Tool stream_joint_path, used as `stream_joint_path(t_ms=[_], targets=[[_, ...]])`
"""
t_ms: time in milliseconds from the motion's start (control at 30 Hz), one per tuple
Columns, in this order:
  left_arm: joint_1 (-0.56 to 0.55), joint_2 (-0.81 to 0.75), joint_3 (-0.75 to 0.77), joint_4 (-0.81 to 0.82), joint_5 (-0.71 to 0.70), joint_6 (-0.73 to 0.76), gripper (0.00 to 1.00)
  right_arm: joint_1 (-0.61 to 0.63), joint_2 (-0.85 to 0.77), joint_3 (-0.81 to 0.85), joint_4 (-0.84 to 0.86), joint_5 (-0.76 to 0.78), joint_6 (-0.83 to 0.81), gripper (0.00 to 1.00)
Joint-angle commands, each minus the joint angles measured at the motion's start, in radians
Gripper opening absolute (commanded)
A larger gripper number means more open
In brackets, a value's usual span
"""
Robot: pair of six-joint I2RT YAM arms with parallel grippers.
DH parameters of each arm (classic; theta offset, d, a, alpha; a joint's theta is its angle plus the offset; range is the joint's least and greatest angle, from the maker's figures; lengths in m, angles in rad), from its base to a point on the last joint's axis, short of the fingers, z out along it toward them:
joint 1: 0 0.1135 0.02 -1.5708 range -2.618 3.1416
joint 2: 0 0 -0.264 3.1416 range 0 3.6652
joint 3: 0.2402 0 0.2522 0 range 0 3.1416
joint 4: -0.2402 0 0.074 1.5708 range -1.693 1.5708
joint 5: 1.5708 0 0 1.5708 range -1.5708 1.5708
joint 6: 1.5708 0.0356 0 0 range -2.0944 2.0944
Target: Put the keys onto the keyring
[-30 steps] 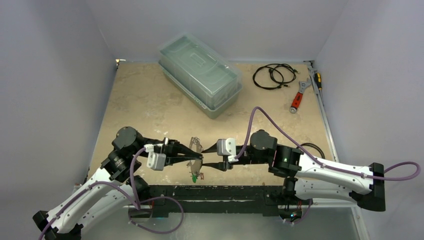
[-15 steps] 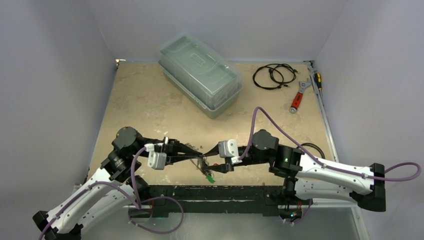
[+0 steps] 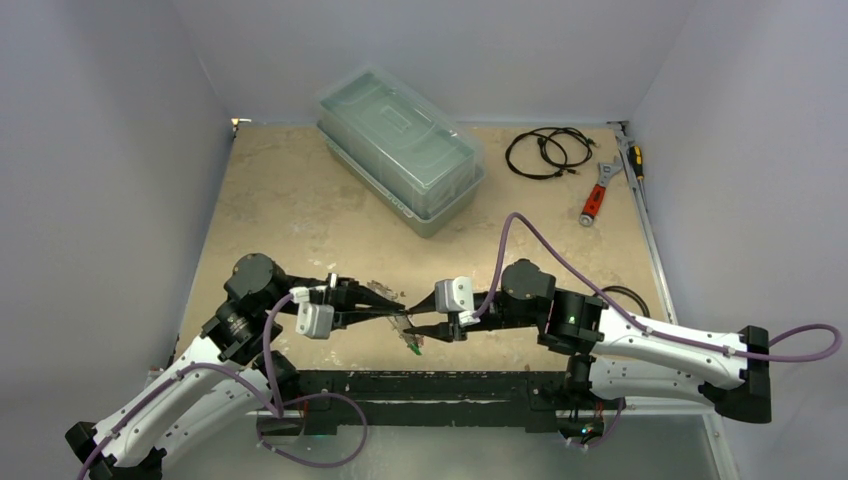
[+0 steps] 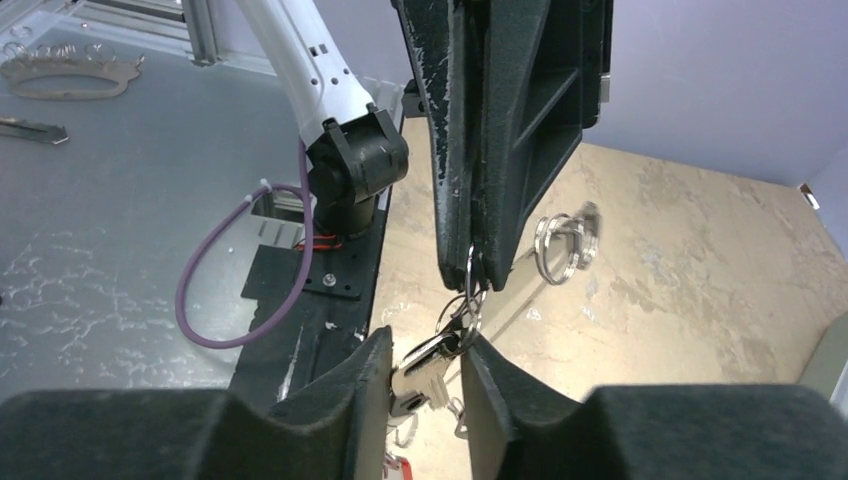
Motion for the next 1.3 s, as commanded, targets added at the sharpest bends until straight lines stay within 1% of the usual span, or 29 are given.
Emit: stream_joint_path(t_ms=[0, 67, 133, 167, 333, 367, 500, 667, 767, 833, 900, 1133, 1267], targets=[[-0.002, -0.001, 0.009, 0.029, -0.027, 0.023, 0.0, 0.002, -0.029, 0.039, -0.037, 0.015, 0.004, 0.37], [-0.001, -0.001, 0.01, 0.029, -0.027, 0.024, 0.0, 0.002, -0.042, 0.037, -0.048, 0.005, 0.004, 0.42], [-0.001, -0.001, 0.009, 0.027, -0.03, 0.024, 0.0, 0.002, -0.051, 0.037, -0.057, 0.0, 0.002, 0.43], [0.0, -0.002, 0.009, 0.027, -0.032, 0.024, 0.0, 0.002, -0.054, 0.035, -0.056, 0.002, 0.002, 0.43], [0.0, 0.0, 0.009, 0.024, -0.033, 0.027, 0.0, 0.002, -0.051, 0.036, -0.057, 0.006, 0.001, 0.3], [-0.001, 0.001, 0.009, 0.023, -0.034, 0.03, 0.0, 0.002, -0.049, 0.037, -0.061, 0.009, 0.001, 0.29], [-0.001, 0.002, 0.01, 0.017, -0.034, 0.033, 0.0, 0.002, -0.058, 0.043, -0.073, 0.038, -0.001, 0.27], [-0.001, 0.004, 0.011, 0.012, -0.034, 0.038, 0.0, 0.002, -0.079, 0.059, -0.089, 0.083, 0.001, 0.27], [0.0, 0.005, 0.011, 0.009, -0.034, 0.04, 0.0, 0.002, -0.078, 0.082, -0.122, 0.133, -0.006, 0.2], [0.0, 0.007, 0.012, 0.006, -0.034, 0.042, 0.0, 0.002, -0.072, 0.098, -0.141, 0.146, -0.007, 0.11], [-0.001, 0.007, 0.013, 0.004, -0.034, 0.044, 0.0, 0.002, -0.064, 0.111, -0.154, 0.149, -0.008, 0.0], [0.0, 0.006, 0.013, 0.001, -0.035, 0.044, 0.0, 0.002, -0.052, 0.113, -0.153, 0.139, -0.01, 0.0], [0.0, 0.008, 0.014, -0.001, -0.037, 0.046, 0.0, 0.002, -0.062, 0.117, -0.152, 0.163, -0.009, 0.0]])
